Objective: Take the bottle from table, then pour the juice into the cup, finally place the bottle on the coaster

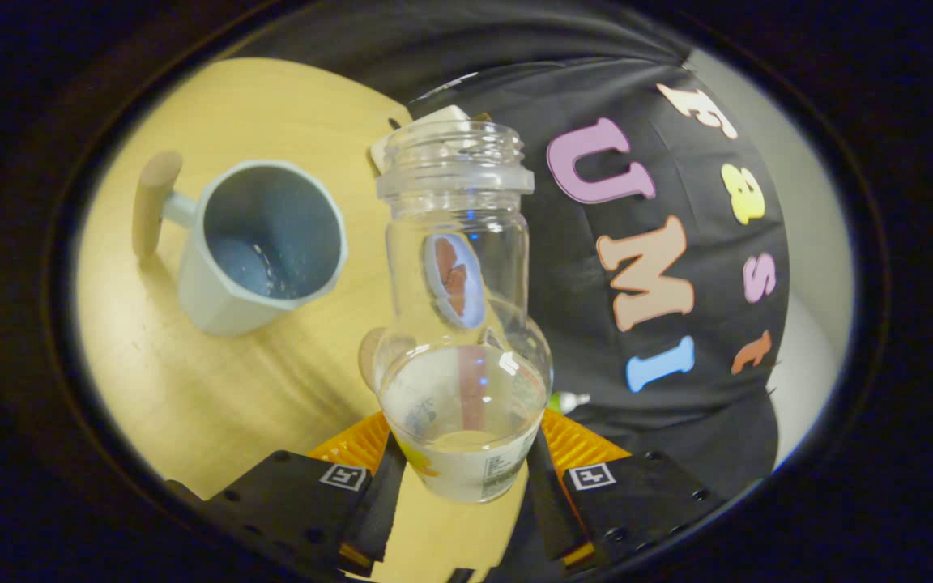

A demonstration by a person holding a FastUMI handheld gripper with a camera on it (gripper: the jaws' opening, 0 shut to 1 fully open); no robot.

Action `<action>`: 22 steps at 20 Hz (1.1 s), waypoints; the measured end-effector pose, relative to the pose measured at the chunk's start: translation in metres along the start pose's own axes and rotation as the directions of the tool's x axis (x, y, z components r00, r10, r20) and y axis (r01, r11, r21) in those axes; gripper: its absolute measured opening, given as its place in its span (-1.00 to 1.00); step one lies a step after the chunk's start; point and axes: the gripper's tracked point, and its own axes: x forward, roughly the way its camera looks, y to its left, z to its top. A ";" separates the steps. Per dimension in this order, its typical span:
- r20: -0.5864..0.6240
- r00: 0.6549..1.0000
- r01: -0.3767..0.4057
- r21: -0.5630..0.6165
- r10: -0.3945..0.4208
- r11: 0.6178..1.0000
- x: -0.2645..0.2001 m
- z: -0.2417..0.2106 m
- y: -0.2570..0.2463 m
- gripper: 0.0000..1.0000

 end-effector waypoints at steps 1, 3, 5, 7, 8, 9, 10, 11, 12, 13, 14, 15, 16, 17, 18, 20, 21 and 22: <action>0.009 1.000 -0.031 0.098 0.030 0.995 -0.001 0.002 0.003 0.50; 0.050 0.996 -0.091 0.280 0.080 0.956 -0.002 0.014 0.004 0.50; 0.088 0.989 -0.142 0.437 0.115 0.888 0.002 0.022 0.000 0.50; 0.144 0.983 -0.173 0.555 0.111 0.814 0.005 0.033 -0.010 0.50; 0.177 0.979 -0.186 0.591 0.098 0.785 0.009 0.040 -0.016 0.50; 0.193 0.977 -0.190 0.614 0.088 0.766 0.013 0.042 -0.021 0.50; 0.205 0.975 -0.196 0.629 0.083 0.752 0.019 0.043 -0.024 0.50; 0.212 0.973 -0.205 0.643 0.086 0.738 0.025 0.044 -0.023 0.50; 0.220 0.971 -0.215 0.657 0.089 0.723 0.034 0.044 -0.021 0.50; 0.226 0.970 -0.222 0.676 0.089 0.702 0.041 0.045 -0.020 0.50; 0.237 0.967 -0.237 0.698 0.094 0.676 0.048 0.047 -0.018 0.50; 0.248 0.964 -0.250 0.717 0.097 0.650 0.058 0.048 -0.016 0.50; 0.256 0.961 -0.262 0.734 0.102 0.627 0.069 0.048 -0.016 0.50; 0.260 0.960 -0.270 0.746 0.107 0.608 0.078 0.044 -0.008 0.50; 0.258 0.959 -0.275 0.752 0.116 0.599 0.086 0.040 -0.001 0.50; 0.243 0.962 -0.267 0.771 0.121 0.579 0.100 0.031 0.006 0.50; 0.237 0.962 -0.272 0.780 0.135 0.563 0.106 0.027 0.014 0.50; 0.234 0.963 -0.270 0.787 0.137 0.554 0.112 0.023 0.017 0.50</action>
